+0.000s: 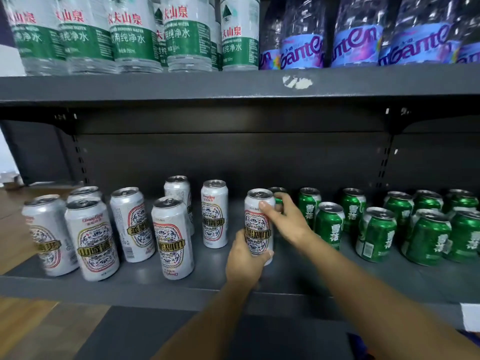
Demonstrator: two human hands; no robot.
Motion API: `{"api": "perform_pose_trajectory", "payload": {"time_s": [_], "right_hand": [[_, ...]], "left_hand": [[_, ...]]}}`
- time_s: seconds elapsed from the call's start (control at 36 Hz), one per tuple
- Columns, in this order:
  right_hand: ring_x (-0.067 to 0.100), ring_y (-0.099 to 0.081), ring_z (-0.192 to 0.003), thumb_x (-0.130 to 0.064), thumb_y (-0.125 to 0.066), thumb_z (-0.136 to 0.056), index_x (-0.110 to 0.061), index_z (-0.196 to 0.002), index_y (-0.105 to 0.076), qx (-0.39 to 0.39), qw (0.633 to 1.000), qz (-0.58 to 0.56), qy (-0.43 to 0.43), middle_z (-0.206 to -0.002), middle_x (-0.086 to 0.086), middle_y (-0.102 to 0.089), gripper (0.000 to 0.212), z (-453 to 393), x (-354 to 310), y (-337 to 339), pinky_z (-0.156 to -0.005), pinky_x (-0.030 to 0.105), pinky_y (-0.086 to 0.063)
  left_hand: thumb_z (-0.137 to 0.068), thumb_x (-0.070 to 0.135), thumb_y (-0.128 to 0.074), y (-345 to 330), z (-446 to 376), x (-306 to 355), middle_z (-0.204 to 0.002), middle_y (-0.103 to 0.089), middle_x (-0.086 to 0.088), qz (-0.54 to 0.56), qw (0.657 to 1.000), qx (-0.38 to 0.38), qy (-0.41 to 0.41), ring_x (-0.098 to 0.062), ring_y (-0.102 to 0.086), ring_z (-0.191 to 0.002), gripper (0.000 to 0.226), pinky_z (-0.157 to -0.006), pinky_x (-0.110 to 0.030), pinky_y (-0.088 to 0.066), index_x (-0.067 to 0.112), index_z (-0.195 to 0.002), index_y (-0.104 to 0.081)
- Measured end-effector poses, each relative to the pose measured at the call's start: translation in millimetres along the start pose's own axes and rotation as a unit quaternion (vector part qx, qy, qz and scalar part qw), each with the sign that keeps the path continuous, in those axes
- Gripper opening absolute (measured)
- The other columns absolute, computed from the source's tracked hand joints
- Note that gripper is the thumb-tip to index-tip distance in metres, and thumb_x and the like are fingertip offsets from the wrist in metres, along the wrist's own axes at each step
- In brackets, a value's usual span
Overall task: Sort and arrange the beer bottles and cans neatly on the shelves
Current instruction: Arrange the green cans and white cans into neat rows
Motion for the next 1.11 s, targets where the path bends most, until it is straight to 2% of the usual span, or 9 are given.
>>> {"api": "perform_pose_trajectory", "payload": {"time_s": [0.22,0.36,0.44,0.58,0.67,0.78,0.92,1.03,1.11], "right_hand": [[0.015,-0.064,-0.106,-0.034,-0.069,-0.087,-0.025,-0.137,-0.044,-0.042,0.991,-0.130,-0.013,-0.118,0.003,-0.064,0.056,6,-5,-8,-0.097,0.035,-0.051],[0.012,-0.061,-0.094,0.003,-0.062,-0.084,-0.021,-0.136,-0.042,-0.061,0.984,-0.165,-0.025,-0.109,0.002,-0.065,0.060,3,-7,-12,-0.078,0.021,-0.050],[0.014,-0.062,-0.099,-0.003,-0.071,-0.079,-0.022,-0.142,-0.034,-0.022,0.988,-0.148,-0.034,-0.121,0.005,-0.061,0.075,2,-5,-14,-0.081,0.025,-0.052],[0.024,-0.042,-0.130,-0.056,-0.080,-0.064,-0.024,-0.149,-0.023,0.110,0.987,0.119,0.001,-0.141,0.005,-0.041,0.107,6,-9,-18,-0.105,0.043,-0.040],[0.021,-0.042,-0.132,-0.068,-0.073,-0.060,-0.030,-0.151,-0.020,0.055,0.998,0.016,-0.023,-0.145,0.000,-0.041,0.112,8,-4,-20,-0.109,0.044,-0.037],[0.015,-0.050,-0.125,-0.027,-0.066,-0.090,-0.026,-0.154,-0.017,-0.060,0.983,-0.164,-0.062,-0.141,-0.001,-0.051,0.081,10,-2,-9,-0.105,0.029,-0.037],[0.004,-0.059,-0.083,-0.005,-0.067,-0.088,-0.021,-0.151,-0.025,-0.062,0.989,-0.131,-0.044,-0.084,-0.008,-0.060,0.078,4,-10,5,-0.072,0.018,-0.042],[0.004,-0.059,-0.086,-0.012,-0.071,-0.086,-0.022,-0.150,-0.029,-0.068,0.990,-0.113,-0.044,-0.092,-0.004,-0.058,0.077,4,-8,9,-0.074,0.016,-0.042],[0.009,-0.060,-0.100,-0.011,-0.073,-0.084,-0.024,-0.150,-0.029,-0.081,0.990,-0.108,-0.047,-0.118,0.002,-0.059,0.080,4,-7,5,-0.082,0.018,-0.045]], "left_hand": [[-0.070,0.031,-0.081,-3,-4,-5,-0.116,-0.063,0.003,0.005,1.000,0.013,-0.020,-0.021,-0.060,-0.107,0.066,-0.092,-0.039,-0.048,0.021,-0.125,-0.044],[-0.066,0.031,-0.080,2,-17,-6,-0.112,-0.064,0.006,0.043,0.994,-0.097,-0.026,-0.018,-0.063,-0.105,0.064,-0.096,-0.041,-0.048,0.025,-0.115,-0.038],[-0.065,0.025,-0.078,3,-20,-9,-0.114,-0.060,0.001,0.030,0.993,-0.106,-0.031,-0.019,-0.060,-0.108,0.062,-0.097,-0.040,-0.048,0.026,-0.115,-0.041],[-0.062,0.035,-0.086,0,-5,3,-0.120,-0.044,-0.003,0.021,0.997,-0.009,-0.074,-0.022,-0.048,-0.114,0.083,-0.097,-0.043,-0.045,0.016,-0.128,-0.039],[-0.061,0.036,-0.088,-1,-6,4,-0.118,-0.048,-0.004,0.042,0.996,0.032,-0.066,-0.024,-0.051,-0.111,0.080,-0.094,-0.044,-0.046,0.013,-0.121,-0.040],[-0.068,0.025,-0.085,-6,-12,-7,-0.107,-0.058,0.001,0.102,0.994,0.023,-0.043,-0.019,-0.061,-0.100,0.062,-0.090,-0.043,-0.051,0.020,-0.109,-0.039],[-0.078,0.004,-0.076,-3,-11,-10,-0.099,-0.060,0.008,0.189,0.981,0.007,-0.030,-0.011,-0.060,-0.092,0.044,-0.095,-0.037,-0.050,0.016,-0.108,-0.046],[-0.078,0.009,-0.077,-4,-9,-9,-0.106,-0.059,0.003,0.181,0.983,0.000,-0.037,-0.018,-0.061,-0.104,0.044,-0.094,-0.034,-0.049,0.022,-0.107,-0.046],[-0.068,0.030,-0.085,-6,-10,-11,-0.113,-0.049,0.001,0.114,0.993,0.007,-0.043,-0.019,-0.055,-0.107,0.059,-0.096,-0.037,-0.046,0.023,-0.112,-0.047]]}}
Point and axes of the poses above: each hand's wrist, its own z-axis away from the middle knuckle, its own y-axis out of the back of the hand, x = y × z, the point moved 4 cm from there along -z, towards the middle knuckle
